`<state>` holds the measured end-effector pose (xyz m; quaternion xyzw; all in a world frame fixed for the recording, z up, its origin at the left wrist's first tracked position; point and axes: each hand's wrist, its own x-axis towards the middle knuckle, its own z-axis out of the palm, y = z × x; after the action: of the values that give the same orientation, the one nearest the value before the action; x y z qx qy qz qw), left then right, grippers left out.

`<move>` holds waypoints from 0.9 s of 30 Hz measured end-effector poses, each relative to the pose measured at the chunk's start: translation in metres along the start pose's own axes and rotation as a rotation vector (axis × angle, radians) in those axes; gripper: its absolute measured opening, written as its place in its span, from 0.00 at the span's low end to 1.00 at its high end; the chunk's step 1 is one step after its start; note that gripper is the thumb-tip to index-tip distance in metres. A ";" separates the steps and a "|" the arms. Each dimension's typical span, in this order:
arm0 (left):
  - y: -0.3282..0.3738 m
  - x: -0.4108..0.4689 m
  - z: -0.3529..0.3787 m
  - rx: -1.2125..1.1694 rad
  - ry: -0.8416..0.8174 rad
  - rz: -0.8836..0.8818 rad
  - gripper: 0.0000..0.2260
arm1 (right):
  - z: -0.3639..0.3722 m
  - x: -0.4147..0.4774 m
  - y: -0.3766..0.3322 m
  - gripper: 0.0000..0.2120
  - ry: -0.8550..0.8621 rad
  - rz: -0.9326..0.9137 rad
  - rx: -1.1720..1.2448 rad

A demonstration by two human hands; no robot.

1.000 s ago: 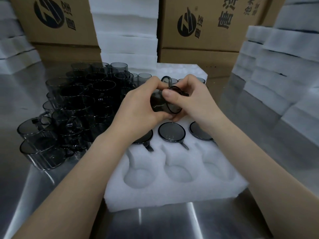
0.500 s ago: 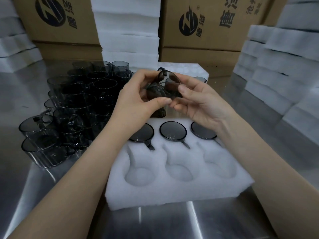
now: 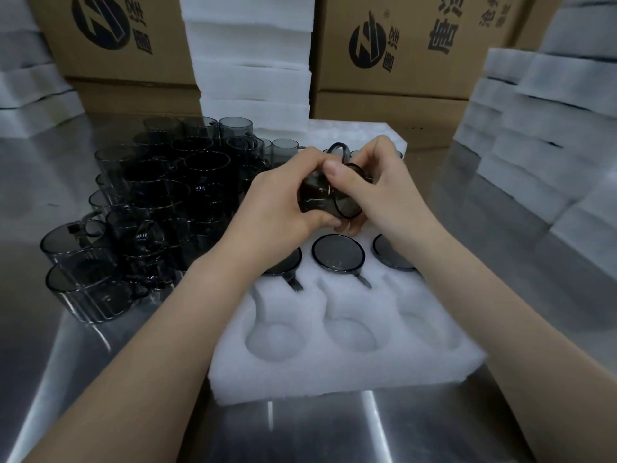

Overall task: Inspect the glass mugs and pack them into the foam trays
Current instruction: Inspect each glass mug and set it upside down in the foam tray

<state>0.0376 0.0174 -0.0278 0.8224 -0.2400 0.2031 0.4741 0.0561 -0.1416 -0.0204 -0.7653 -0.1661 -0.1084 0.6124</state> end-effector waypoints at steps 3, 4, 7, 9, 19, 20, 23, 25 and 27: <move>-0.001 0.001 -0.001 0.031 0.002 0.084 0.29 | 0.000 -0.001 -0.006 0.11 0.009 0.053 0.084; -0.003 0.001 -0.002 0.047 0.014 0.115 0.29 | -0.001 -0.002 -0.008 0.10 0.004 0.099 0.145; -0.008 0.001 -0.002 0.025 0.053 0.103 0.31 | -0.007 -0.001 -0.009 0.09 -0.086 0.199 0.318; -0.009 0.001 -0.002 -0.004 0.032 0.101 0.33 | -0.012 0.001 -0.009 0.12 -0.159 0.246 0.412; -0.008 0.004 -0.001 -0.298 -0.095 -0.165 0.39 | -0.014 0.005 -0.001 0.05 -0.256 0.183 0.719; -0.008 0.005 -0.001 -0.287 -0.110 -0.167 0.34 | -0.013 0.005 -0.002 0.06 -0.257 0.162 0.721; -0.006 0.005 -0.001 -0.309 -0.117 -0.152 0.20 | -0.011 0.005 -0.003 0.08 -0.237 0.123 0.667; -0.006 0.004 0.000 -0.375 -0.095 -0.132 0.19 | -0.009 0.005 -0.004 0.11 -0.246 0.098 0.628; -0.007 0.004 0.000 -0.405 -0.062 -0.126 0.23 | -0.007 0.004 -0.007 0.14 -0.263 0.082 0.574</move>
<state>0.0448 0.0202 -0.0306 0.7295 -0.2386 0.0953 0.6338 0.0574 -0.1467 -0.0112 -0.5748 -0.2364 0.0675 0.7805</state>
